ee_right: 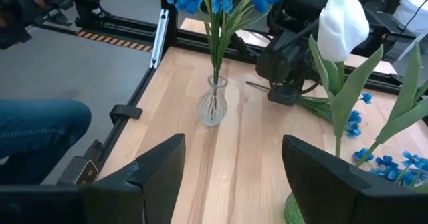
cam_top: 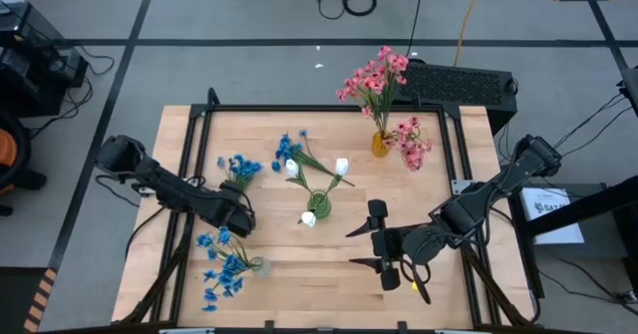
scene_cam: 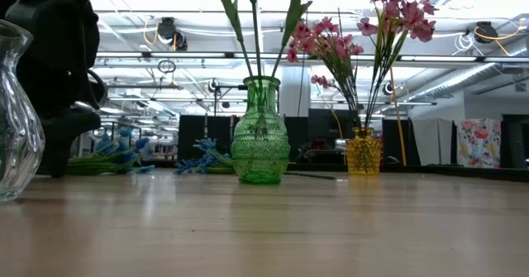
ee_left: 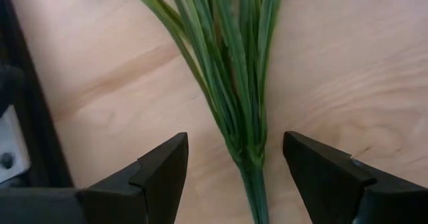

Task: Sort flowers into vase by color
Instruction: Put the left blue flowers into the transparent vase

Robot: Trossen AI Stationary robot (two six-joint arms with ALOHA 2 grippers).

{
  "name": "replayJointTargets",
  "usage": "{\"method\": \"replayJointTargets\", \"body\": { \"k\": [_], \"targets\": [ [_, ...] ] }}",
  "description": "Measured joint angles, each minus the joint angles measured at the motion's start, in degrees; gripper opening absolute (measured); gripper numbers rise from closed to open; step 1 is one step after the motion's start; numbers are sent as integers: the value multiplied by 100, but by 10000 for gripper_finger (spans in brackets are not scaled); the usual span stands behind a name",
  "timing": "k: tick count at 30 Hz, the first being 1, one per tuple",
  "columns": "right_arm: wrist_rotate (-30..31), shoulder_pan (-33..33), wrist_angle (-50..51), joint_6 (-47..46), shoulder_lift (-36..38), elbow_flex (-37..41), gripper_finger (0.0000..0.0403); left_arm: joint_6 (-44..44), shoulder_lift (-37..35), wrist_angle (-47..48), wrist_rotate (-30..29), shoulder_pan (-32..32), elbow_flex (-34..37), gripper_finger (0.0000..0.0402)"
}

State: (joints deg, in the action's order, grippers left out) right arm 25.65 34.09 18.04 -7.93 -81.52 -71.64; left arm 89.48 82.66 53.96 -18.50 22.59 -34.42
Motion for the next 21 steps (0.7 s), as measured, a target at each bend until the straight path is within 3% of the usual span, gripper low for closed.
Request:
{"method": "replayJointTargets", "body": {
  "k": [8,21],
  "targets": [
    [0,0,9,3,0,0,242,-139,-158,-379,-21,4,336,236],
    [0,0,9,3,2,0,242,-335,-366,-260,-231,-11,385,93]
  ]
}}
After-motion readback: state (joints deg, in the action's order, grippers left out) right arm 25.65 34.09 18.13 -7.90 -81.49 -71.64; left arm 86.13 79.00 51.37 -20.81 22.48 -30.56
